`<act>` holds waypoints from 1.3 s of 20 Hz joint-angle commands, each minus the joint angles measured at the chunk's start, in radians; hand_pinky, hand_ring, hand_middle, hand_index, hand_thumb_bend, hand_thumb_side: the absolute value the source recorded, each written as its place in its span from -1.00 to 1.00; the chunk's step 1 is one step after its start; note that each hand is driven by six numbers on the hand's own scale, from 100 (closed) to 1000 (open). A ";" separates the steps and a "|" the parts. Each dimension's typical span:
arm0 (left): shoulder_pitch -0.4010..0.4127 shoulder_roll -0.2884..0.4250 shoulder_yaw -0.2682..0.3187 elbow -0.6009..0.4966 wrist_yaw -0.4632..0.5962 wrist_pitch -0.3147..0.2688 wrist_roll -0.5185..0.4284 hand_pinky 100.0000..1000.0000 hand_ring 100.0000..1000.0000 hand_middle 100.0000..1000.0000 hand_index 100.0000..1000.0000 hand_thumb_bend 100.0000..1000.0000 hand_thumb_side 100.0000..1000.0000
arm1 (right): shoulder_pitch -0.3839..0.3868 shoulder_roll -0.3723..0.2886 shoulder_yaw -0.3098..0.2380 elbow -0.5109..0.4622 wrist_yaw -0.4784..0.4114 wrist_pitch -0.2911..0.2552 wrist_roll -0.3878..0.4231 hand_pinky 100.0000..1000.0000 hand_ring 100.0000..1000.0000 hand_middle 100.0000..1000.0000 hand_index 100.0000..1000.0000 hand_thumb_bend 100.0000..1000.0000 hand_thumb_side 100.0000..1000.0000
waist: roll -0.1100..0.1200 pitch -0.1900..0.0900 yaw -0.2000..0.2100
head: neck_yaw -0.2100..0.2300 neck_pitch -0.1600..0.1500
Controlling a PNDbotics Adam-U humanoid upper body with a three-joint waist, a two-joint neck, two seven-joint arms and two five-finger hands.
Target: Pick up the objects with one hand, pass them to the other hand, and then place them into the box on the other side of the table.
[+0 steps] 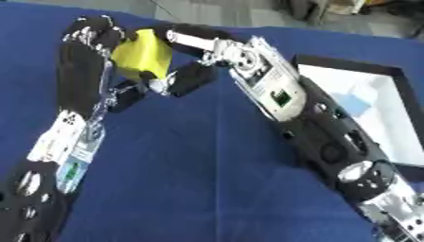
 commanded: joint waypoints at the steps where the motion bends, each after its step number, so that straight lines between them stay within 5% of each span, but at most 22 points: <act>1: -0.046 -0.058 -0.034 -0.061 0.001 -0.010 -0.004 0.11 -0.30 -0.92 -0.90 0.25 -1.00 | -0.015 0.004 0.020 0.000 0.011 -0.001 -0.003 1.00 1.00 1.00 1.00 -1.00 -0.43 | 0.004 -0.018 -0.002 | 0.000 -0.013; 26: -0.043 -0.085 -0.049 -0.086 -0.018 0.016 -0.067 0.11 -0.32 -0.92 -0.90 0.25 -1.00 | -0.021 -0.001 0.018 -0.010 0.002 0.007 -0.025 1.00 1.00 1.00 1.00 -1.00 -0.48 | 0.003 -0.013 -0.007 | 0.000 -0.016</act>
